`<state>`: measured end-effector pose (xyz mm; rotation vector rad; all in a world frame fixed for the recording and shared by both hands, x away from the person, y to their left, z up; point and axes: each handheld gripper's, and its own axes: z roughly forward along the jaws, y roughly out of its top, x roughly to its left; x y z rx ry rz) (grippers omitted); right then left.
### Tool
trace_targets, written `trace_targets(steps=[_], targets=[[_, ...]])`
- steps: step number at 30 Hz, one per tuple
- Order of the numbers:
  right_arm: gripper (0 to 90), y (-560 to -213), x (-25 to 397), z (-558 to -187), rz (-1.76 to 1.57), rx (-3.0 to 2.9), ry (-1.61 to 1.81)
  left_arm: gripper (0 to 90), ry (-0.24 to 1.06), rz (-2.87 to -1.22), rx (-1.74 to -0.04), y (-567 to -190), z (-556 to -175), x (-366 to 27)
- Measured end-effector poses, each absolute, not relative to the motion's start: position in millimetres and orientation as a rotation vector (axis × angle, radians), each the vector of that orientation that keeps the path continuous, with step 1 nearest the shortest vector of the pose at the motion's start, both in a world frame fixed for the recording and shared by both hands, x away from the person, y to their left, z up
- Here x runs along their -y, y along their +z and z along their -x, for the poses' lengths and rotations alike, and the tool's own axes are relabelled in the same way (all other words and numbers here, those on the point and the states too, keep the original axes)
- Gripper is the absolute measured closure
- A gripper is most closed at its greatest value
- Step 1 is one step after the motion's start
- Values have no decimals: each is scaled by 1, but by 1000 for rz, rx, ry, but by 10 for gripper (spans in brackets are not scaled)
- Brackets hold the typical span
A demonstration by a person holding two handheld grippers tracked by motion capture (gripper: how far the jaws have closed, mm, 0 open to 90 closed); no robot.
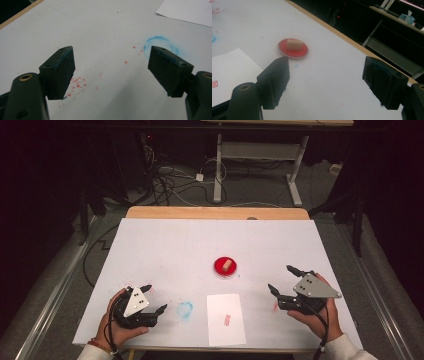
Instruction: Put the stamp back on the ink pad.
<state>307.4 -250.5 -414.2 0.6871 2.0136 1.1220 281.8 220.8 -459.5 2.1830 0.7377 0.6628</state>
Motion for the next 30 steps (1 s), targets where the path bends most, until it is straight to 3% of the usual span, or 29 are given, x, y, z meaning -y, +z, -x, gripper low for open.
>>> trace_targets(steps=[30], targets=[[212, -452, 292, -285, -783, -2052, 1106, 210, 677, -2181, -720, -458, -287, -215]])
